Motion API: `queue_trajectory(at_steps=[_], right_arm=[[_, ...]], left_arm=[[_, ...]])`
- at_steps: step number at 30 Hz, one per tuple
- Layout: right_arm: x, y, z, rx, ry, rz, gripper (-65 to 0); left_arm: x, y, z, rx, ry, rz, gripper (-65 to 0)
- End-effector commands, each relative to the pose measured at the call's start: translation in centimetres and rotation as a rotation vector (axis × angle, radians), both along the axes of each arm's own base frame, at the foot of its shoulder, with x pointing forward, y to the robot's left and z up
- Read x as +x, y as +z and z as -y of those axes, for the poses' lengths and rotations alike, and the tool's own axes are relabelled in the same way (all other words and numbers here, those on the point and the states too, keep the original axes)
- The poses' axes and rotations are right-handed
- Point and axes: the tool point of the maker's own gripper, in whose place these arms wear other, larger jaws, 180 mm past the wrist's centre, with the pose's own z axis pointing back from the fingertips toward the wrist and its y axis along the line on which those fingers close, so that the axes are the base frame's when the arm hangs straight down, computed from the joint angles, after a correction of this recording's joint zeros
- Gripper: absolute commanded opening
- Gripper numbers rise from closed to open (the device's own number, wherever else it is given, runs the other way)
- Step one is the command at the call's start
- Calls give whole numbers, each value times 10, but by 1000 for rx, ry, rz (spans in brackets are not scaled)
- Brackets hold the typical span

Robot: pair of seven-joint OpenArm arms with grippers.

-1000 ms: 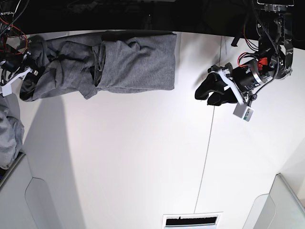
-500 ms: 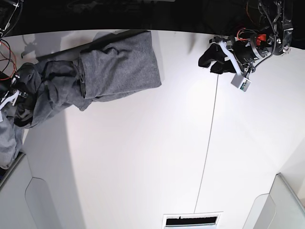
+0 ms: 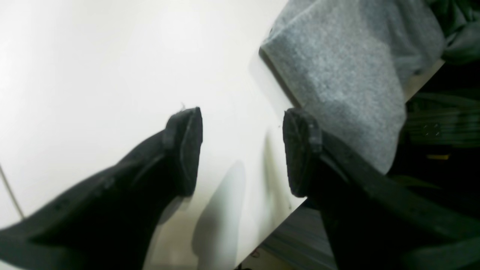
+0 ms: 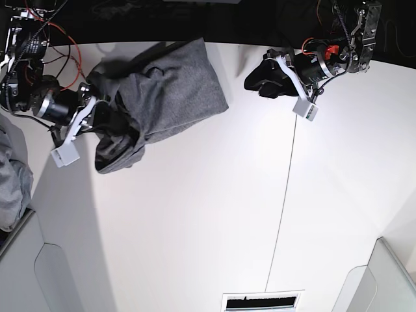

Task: Layout the t-shirt on the table in an organized manner, then fold the t-shirt properly
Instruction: 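Lift the strip end with the right gripper and fold it onto the shirt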

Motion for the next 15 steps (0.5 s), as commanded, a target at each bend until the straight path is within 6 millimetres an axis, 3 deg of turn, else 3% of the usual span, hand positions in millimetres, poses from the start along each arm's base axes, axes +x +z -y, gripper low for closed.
queue_trajectory(at_steps=[1,11,12,14,15], right_arm=[[7,12,-9,31,11,50,-650],[-12,-12,-69,-50,175,31,-650],[-15,-16,-73,-72,200,26,-625],[-21,-20,-81,-95,241,20,-463],[-24,-21,-86,-94,258,19,-422]], left_arm=[[-8,-7,-4,40,-20,-30,-279],[-1,-3,12,1,-8,-17,-279],[-1,-3,13,-3,-7,-17,-279],[1,-1,15,-12,-4,-14,-279],[2,-1,15,-12,-4,-11,-279]])
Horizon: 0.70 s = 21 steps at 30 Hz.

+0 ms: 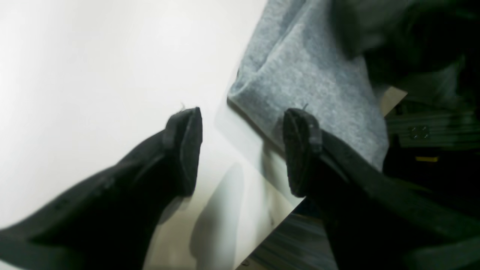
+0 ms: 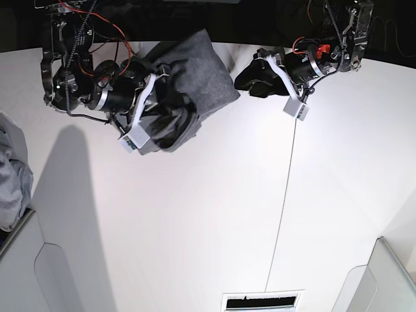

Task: Layout the t-shirt on the table in an organized manner, then fold the t-shirt properly
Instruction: 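Lift the strip end with the right gripper and fold it onto the shirt, then release the right gripper and regrasp the folded bundle edge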

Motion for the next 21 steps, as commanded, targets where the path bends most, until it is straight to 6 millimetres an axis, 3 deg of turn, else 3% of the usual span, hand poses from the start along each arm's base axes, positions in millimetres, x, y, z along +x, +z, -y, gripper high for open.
queue_trajectory(at_steps=[1,11,16,21], right_arm=[[8,12,-6,32,10,48,-412],[-13,15,-48,79,136,55,-412],[-21,23,-64,110,182,69,-412],[-5,61,-75,184,172,186,-412]], left_arm=[[-1,-3,-2,26,-12,-14,-279],[10,1,-14,50,-8,9,-279],[24,13,-55,40,99,18,-279],[36,32,-102,20,216,29,-279]])
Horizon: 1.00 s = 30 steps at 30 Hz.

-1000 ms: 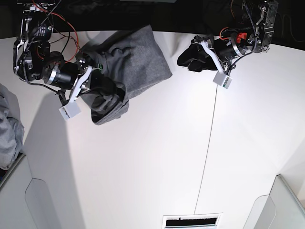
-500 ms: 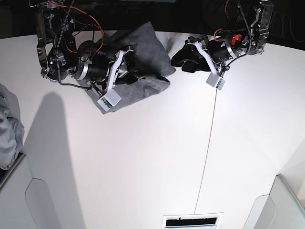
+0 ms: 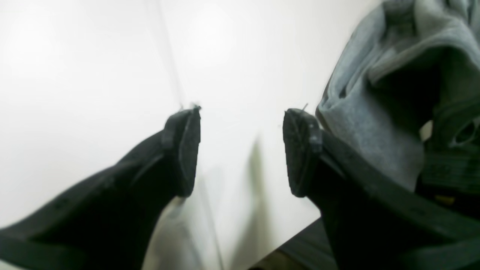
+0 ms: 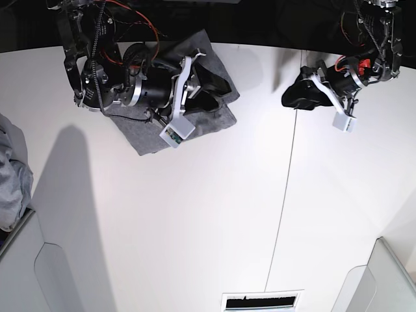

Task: Layout the t-shirt on the table in an organized manner, then fold the t-shirt properly
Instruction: 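Release the right gripper and regrasp the folded bundle edge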

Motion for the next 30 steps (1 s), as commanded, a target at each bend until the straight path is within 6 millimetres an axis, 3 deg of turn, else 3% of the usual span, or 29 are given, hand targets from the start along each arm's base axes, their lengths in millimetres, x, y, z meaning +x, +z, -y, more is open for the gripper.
queue_trajectory(at_steps=[1,5,10,12,15,19,26,30], right_arm=[[12,20,-7,47,-1,63,-412],[39,39,-14,47,-31,140,-413],[77,65,-10,85,-125,209,-420],[91,66,-4,67,-165,224,-476],[108,60,15,2,-227,239,-553],[123,45,45,-51,-300,213,-552],[135,32,121,-150,-447,193,-553],[135,30,145,-177,-470,185,-559]], left_arm=[[8,14,-6,-18,6,41,-279],[9,26,-11,-37,-10,47,-281],[13,58,6,-37,-72,137,-281],[12,73,14,-24,-108,178,-281],[6,90,26,-17,-153,220,-281],[-8,104,43,-66,-186,240,-281],[-57,92,101,-199,-261,145,-281],[-78,85,145,-272,-308,101,-281]])
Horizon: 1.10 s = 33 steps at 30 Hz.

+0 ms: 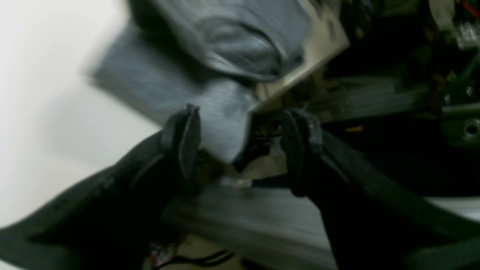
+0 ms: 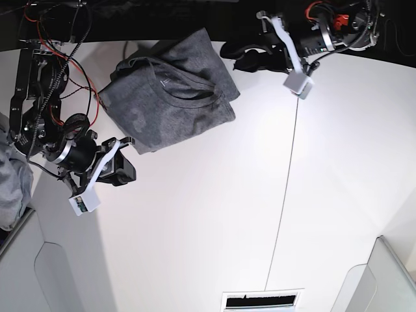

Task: Layout the t-shirt on the table in an organized manner, then fold the t-shirt properly
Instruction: 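Release the right gripper and regrasp the folded bundle edge, then grasp the bundle's other edge with the left gripper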

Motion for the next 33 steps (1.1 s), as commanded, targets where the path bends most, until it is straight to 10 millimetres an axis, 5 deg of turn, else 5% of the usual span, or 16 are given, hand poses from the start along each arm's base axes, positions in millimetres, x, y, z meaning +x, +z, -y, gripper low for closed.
queue_trajectory(at_steps=[1,3,11,18,23,33], right_arm=[[7,13,-2,38,4,40,-589],[1,9,-4,61,8,18,-650],[-24,-16,-41,160,118,-76,-650],[-22,-51,-53,101,144,-123,-650],[-16,-67,-55,103,148,-184,-650],[-13,-68,-64,109,165,-194,-650]], left_arm=[[4,12,11,-49,7,37,-281],[7,13,28,-67,23,59,-281],[17,-6,52,-40,123,35,-281],[22,-37,38,46,231,-36,-281],[28,-35,47,38,253,-27,-281],[56,-61,55,51,293,-81,-281]])
